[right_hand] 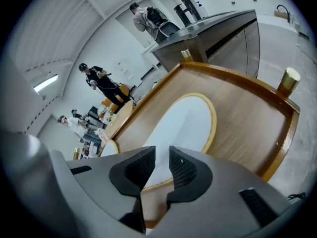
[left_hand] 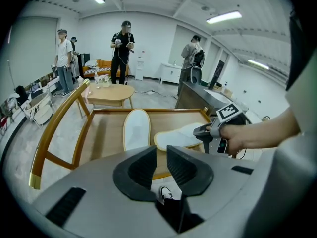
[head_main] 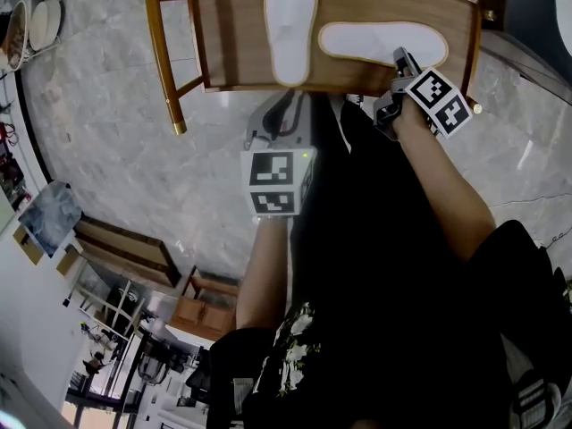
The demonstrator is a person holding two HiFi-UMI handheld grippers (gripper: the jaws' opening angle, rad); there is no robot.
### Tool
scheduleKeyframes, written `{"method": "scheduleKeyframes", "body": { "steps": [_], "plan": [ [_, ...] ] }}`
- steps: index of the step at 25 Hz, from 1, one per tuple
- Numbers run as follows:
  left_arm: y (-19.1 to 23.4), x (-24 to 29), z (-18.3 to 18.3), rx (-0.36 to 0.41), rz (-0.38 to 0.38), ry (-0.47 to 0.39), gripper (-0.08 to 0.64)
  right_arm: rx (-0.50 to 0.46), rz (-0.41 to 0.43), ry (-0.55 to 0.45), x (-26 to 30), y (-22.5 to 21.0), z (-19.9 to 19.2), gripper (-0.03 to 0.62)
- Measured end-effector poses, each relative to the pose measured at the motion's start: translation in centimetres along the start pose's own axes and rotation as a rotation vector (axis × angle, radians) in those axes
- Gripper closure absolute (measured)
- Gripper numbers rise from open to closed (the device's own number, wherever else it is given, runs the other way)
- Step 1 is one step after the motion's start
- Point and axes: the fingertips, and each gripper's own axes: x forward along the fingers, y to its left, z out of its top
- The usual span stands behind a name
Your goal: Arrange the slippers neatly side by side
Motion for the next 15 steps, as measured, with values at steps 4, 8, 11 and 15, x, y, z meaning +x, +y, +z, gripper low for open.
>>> {"method": "scheduleKeyframes", "body": {
  "steps": [4,8,11,15],
  "plan": [
    [0.6,-0.2,-0.5,0.001,0.013,0.007,0.5,-0.032,0.019,-0.025,0.5,0.0,0.5,0.589],
    [0.5,-0.4,-0.1,0.002,0.013,0.002,0.508,-0.146,0.1,-0.08,-0.4,1.5,1.8,0.594],
    [0.2,-0.2,-0.1,0.013,0.007,0.004,0.508,-0.16,0.137,-0.104,-1.1,1.9,2.3,0.594],
    [-0.5,0.1,-0.3,0.016,-0.005,0.01,0.508,-0.096,0.154,-0.1,-1.0,1.1,1.8,0.532]
  ]
}}
